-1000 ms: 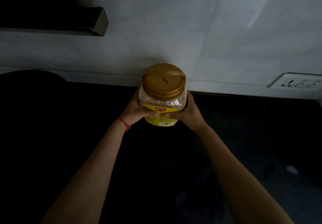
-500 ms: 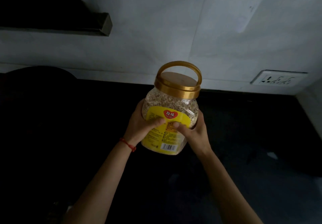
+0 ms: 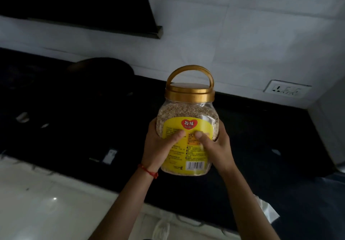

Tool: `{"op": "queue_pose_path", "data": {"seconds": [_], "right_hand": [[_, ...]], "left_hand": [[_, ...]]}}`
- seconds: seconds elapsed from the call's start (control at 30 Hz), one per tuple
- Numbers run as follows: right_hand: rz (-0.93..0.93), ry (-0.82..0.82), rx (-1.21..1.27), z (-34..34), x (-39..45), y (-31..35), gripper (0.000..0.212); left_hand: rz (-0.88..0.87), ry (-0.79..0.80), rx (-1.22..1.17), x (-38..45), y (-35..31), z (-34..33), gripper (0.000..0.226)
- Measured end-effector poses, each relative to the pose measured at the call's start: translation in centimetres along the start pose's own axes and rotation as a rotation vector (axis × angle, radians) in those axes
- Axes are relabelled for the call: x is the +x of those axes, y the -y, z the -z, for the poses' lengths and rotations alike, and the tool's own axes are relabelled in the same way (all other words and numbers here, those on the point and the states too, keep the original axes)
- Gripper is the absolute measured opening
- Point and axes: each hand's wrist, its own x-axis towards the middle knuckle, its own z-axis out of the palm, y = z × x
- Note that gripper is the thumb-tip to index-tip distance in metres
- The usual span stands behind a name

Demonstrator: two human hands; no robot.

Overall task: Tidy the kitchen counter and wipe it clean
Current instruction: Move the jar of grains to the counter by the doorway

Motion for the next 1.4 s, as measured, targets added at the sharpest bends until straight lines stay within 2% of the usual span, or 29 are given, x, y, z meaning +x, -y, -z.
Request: {"op": "queue_pose_path", "data": {"seconds": [0.1, 0.23, 0.43, 0.47, 0.53, 0.6, 0.67, 0.77, 0.93, 1.07, 1.17, 1.27, 1.4], "right_hand": [[-0.027, 0.094, 0.008, -2.2, -3.8, 0.1, 0.099], [-0.081, 0.193, 0.007, -6.7, -8.2, -1.6, 0.102], [-0.163, 0.400, -0.008, -16.4, -13.3, -5.1, 0.093], [-0.172, 0.438, -0.027, -18.2, -14.0, -5.7, 0.093], [-0.187, 0.512, -0.051, -22.1, -15.6, -7.0, 0.092], [-0.204, 0.588, -0.090, -26.2, -17.2, -8.7, 0.079], [-0.227, 0.662, -0.122, -30.9, -18.9, -10.3, 0.075], [-0.239, 0.757, -0.172, -38.6, -21.5, -12.2, 0.092], [-0.357, 0.913, -0.186, -50.8, -25.1, -14.6, 0.100], [-0.414, 0.980, -0.223, -57.9, -25.0, -16.3, 0.109], [-0.385, 1.010, -0.282, -62.5, -23.1, -17.5, 0.103], [-0.348, 1.003, -0.285, -66.9, -20.2, -18.1, 0.096], [-0.319, 1.039, -0.241, -74.2, -15.0, -18.4, 0.097]], "left_hand": [[0.035, -0.109, -0.017, -5.4, -0.5, 2.4, 0.102], [0.086, -0.247, 0.009, -11.5, -0.8, 7.1, 0.071], [0.154, -0.468, 0.086, -20.1, -0.3, 16.9, 0.060], [0.167, -0.499, 0.088, -21.5, -0.1, 18.7, 0.063], [0.205, -0.572, 0.096, -24.4, 0.5, 22.7, 0.086], [0.240, -0.640, 0.069, -27.3, 1.0, 26.6, 0.102], [0.273, -0.725, 0.068, -30.3, 1.4, 31.0, 0.104], [0.296, -0.820, 0.062, -34.3, 1.4, 37.4, 0.111], [0.337, -0.985, 0.077, -39.5, 0.4, 47.5, 0.114], [0.357, -1.044, 0.066, -40.2, -0.2, 53.8, 0.113], [0.344, -1.065, 0.040, -38.4, -0.1, 58.0, 0.105], [0.339, -1.074, 0.037, -35.5, -0.1, 62.4, 0.109], [0.317, -1.091, 0.022, -30.4, -0.6, 69.4, 0.102]]}}
